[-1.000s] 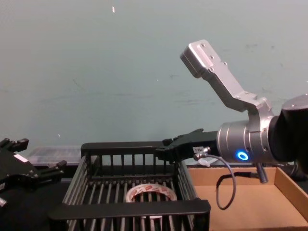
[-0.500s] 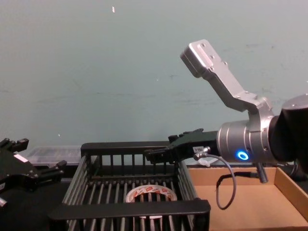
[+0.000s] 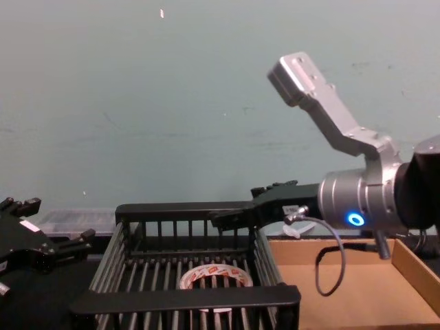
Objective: Pick up the white tape and place it into the black box , Pick up the silver tape and place it into the brown box.
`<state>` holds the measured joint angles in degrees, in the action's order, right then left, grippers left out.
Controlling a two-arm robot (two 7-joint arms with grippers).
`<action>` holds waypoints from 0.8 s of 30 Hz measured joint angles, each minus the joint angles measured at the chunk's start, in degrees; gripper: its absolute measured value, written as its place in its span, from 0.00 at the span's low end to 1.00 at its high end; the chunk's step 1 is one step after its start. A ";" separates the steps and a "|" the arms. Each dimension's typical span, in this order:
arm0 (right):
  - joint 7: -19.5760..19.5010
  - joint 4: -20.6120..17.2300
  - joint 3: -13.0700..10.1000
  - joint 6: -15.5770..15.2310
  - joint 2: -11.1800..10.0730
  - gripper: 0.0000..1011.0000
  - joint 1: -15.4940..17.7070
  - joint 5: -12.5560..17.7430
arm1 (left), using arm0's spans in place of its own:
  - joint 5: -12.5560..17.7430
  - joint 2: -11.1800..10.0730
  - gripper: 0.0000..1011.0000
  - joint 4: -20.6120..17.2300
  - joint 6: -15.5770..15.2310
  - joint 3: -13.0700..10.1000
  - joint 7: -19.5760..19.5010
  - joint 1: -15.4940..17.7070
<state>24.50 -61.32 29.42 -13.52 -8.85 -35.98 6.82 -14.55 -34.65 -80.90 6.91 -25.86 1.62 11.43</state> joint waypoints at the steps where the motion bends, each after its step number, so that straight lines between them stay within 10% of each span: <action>1: 0.00 -0.46 -0.18 -0.06 -0.19 0.99 0.20 0.07 | 0.00 0.00 0.99 0.00 0.00 0.00 0.00 0.00; 24: -3.19 -20.70 -7.77 -0.85 -9.64 0.99 13.82 3.66 | 0.00 0.00 0.99 0.00 0.00 0.00 0.00 0.00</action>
<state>21.31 -82.02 21.65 -14.38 -18.49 -22.16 10.48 -14.55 -34.65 -80.90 6.91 -25.86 1.62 11.43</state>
